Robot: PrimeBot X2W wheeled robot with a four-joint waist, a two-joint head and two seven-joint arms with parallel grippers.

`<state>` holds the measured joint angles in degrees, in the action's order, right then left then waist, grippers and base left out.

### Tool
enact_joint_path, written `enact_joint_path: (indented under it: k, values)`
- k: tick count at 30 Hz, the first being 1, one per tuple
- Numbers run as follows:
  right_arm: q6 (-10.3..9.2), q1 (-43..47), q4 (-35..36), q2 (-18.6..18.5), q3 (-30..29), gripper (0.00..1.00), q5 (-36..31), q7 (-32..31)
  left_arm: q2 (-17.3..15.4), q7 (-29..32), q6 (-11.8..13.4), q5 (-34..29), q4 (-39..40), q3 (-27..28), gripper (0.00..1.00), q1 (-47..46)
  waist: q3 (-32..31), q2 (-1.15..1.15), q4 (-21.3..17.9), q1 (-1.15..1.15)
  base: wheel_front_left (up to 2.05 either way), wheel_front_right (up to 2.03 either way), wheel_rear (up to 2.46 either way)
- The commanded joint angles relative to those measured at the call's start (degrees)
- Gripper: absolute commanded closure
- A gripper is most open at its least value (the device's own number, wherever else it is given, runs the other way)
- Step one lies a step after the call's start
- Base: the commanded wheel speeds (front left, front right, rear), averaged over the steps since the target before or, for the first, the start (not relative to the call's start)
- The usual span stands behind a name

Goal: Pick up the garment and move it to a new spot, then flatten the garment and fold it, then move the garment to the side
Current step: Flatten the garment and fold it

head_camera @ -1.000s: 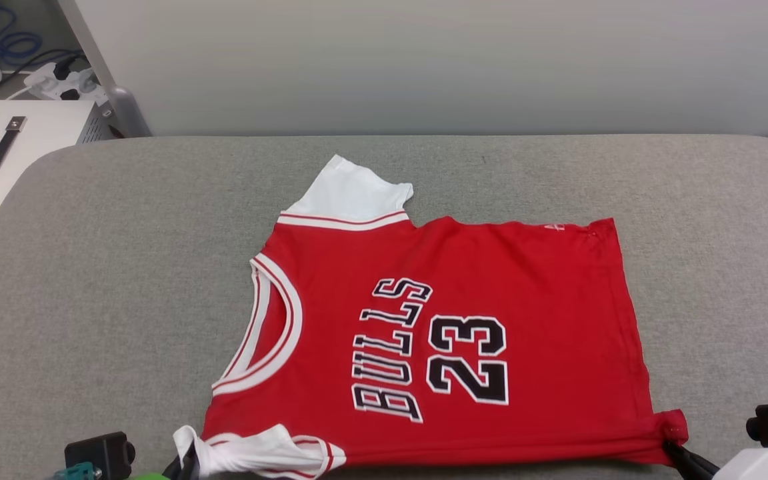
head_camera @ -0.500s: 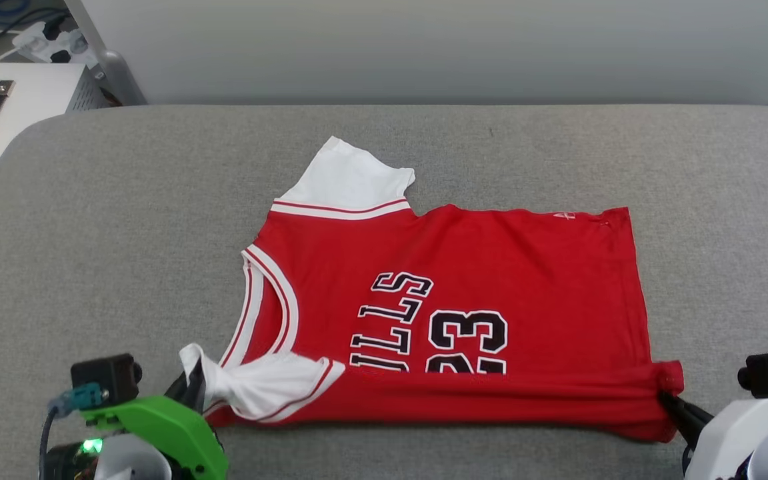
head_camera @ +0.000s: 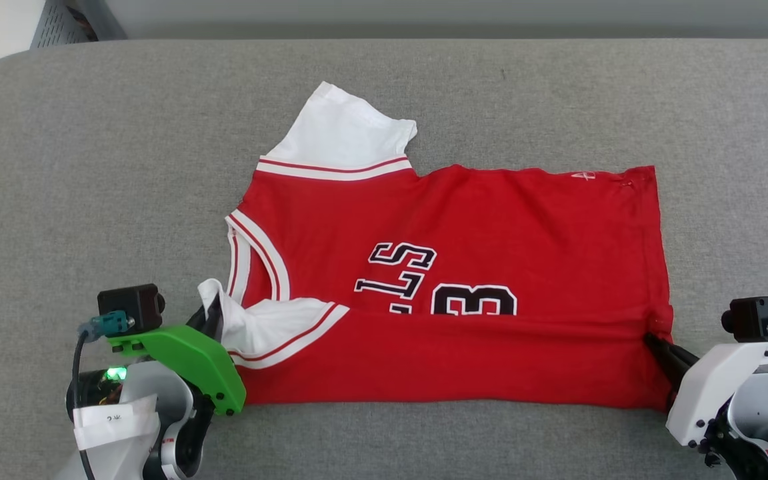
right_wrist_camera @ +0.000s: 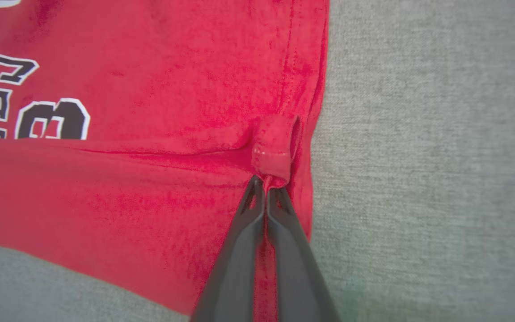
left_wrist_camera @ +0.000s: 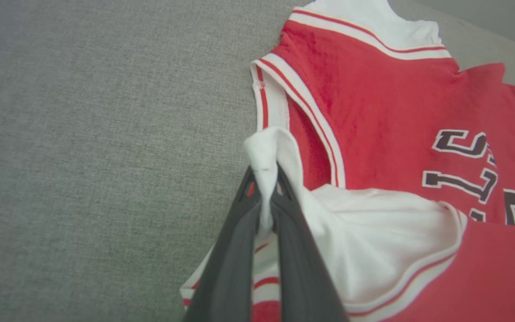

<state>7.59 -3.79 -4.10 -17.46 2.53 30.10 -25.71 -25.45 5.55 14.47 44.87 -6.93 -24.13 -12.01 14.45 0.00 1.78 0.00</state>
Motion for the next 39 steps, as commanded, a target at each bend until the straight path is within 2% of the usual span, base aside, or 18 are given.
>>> enact_joint_path:
  k: [1, 7, 8, 9, 10, 11, 12, 20, 28, 34, 39]
  values:
    - [-0.10, -1.1, -0.9, -0.4, 0.6, 1.00, 0.0, 0.6, 0.3, -0.5, -0.6, 0.1, -1.1, -0.1, 1.00, -1.2, 1.3, 0.00, -0.2, 0.00, 0.00, 0.00, 0.00]
    - [-0.10, -2.9, -4.8, -1.0, 3.4, 1.00, 0.3, 2.1, 2.0, -1.1, -2.5, 0.8, -6.2, -1.0, 1.00, -2.7, 2.1, 0.00, -0.4, 0.00, 0.00, 0.00, 0.00]
    - [-0.10, -3.2, -5.3, -1.0, 3.8, 0.95, 0.3, 2.6, 2.3, -1.0, -2.7, 1.0, -6.8, -1.1, 1.00, -2.8, 2.1, 0.00, -0.4, 0.00, 0.00, 0.00, 0.00]
    - [-0.10, -3.4, -6.0, -1.0, 4.3, 0.87, 0.6, 2.8, 2.7, -0.7, -2.9, 1.4, -7.6, -1.2, 0.80, -2.8, 2.0, 0.00, -0.5, 0.00, 0.00, 0.00, 0.00]
    - [-0.10, -3.5, -6.6, -1.1, 4.9, 0.75, 0.5, 3.0, 2.9, -0.5, -3.0, 1.6, -8.2, -1.4, 0.57, -2.9, 1.8, 0.00, -0.5, 0.00, 0.00, 0.00, 0.00]
    - [-0.10, -3.6, -6.9, -1.0, 5.1, 0.54, 0.7, 3.5, 3.1, -0.6, -3.0, 1.7, -8.6, -1.3, 0.16, -2.9, 1.6, 0.00, -0.5, 0.00, 0.00, 0.00, 0.00]
    - [-0.10, -3.6, -7.5, -0.9, 5.3, 0.00, 0.9, 3.8, 3.3, -0.7, -2.9, 2.0, -9.0, -1.2, 0.00, -2.9, 1.3, 0.00, -0.5, 0.00, 0.00, 0.00, 0.00]
    - [-0.10, -2.5, -6.9, 0.0, 4.0, 0.00, -0.4, 11.1, 3.0, -3.3, -1.1, 2.2, -8.8, 0.8, 0.00, -1.8, -2.0, 0.00, -0.2, 0.00, 0.00, 0.00, 0.00]
    - [-0.10, 0.1, -1.8, 5.2, -2.8, 0.00, -8.1, 22.0, 0.5, -4.0, 1.5, 2.2, -4.6, 3.0, 0.00, 0.4, -6.0, 0.00, -0.4, 0.00, 0.00, 0.00, 0.00]
    - [-0.10, 2.8, 4.0, 9.6, -6.3, 0.00, -13.5, 24.3, -3.2, 1.1, 2.4, 4.1, 1.9, 3.9, 0.00, 3.0, -7.7, 0.00, -1.1, 0.00, 0.00, 0.00, 0.00]
    - [-0.10, 4.8, 8.3, 11.6, -6.9, 0.00, -15.1, 23.3, -7.8, 11.8, 2.9, 8.1, 8.7, 3.5, 0.00, 5.1, -7.8, 0.00, -1.7, 0.00, 0.00, 0.00, 0.00]
